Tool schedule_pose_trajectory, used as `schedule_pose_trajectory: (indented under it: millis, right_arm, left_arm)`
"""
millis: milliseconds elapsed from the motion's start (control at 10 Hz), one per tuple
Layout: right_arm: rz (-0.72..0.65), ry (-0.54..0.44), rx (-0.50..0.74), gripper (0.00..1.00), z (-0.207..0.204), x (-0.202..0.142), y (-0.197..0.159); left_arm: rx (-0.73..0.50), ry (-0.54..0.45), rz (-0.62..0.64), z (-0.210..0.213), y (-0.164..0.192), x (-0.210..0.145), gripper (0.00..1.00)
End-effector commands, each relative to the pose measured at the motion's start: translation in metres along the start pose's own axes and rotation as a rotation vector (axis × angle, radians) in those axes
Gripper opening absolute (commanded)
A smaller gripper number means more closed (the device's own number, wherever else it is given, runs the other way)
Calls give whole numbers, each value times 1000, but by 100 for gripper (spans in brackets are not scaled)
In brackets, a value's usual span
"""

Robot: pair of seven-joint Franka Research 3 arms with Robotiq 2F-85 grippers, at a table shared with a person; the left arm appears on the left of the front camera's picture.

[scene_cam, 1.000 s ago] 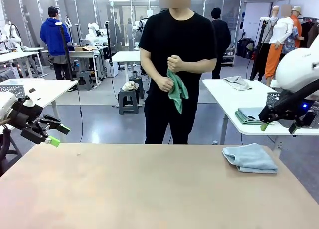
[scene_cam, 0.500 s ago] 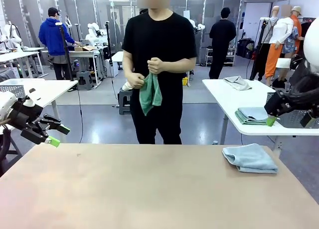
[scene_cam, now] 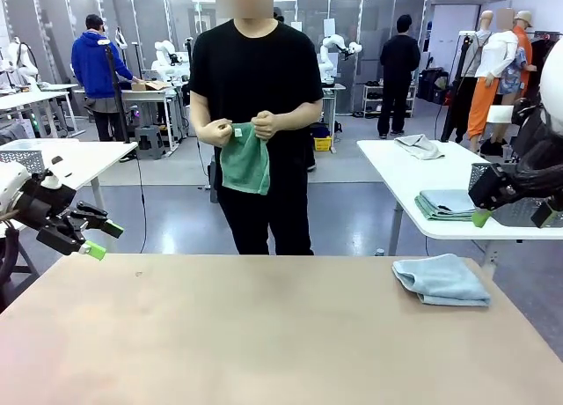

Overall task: Fold the towels and place them in the basket.
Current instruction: Place the folded Towel with hook on the right side of the table, then when a person lays out a Towel with hook on the table, fold it in half twice.

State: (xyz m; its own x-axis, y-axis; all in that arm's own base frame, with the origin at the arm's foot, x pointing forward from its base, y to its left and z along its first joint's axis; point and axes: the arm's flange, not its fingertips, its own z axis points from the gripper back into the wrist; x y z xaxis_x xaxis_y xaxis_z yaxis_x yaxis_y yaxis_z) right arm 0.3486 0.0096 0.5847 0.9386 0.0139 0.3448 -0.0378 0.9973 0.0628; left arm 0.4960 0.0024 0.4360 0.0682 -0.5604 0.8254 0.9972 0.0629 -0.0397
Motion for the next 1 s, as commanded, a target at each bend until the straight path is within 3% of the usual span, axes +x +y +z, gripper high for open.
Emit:
schedule_pose_trajectory:
  millis: [0, 900]
  right_arm:
    - [-23, 1, 2, 100, 1, 2, 1]
    - [-23, 1, 2, 100, 1, 2, 1]
  left_arm:
    - [0, 4, -3, 1, -1, 1, 100]
    - [0, 4, -3, 1, -1, 1, 100]
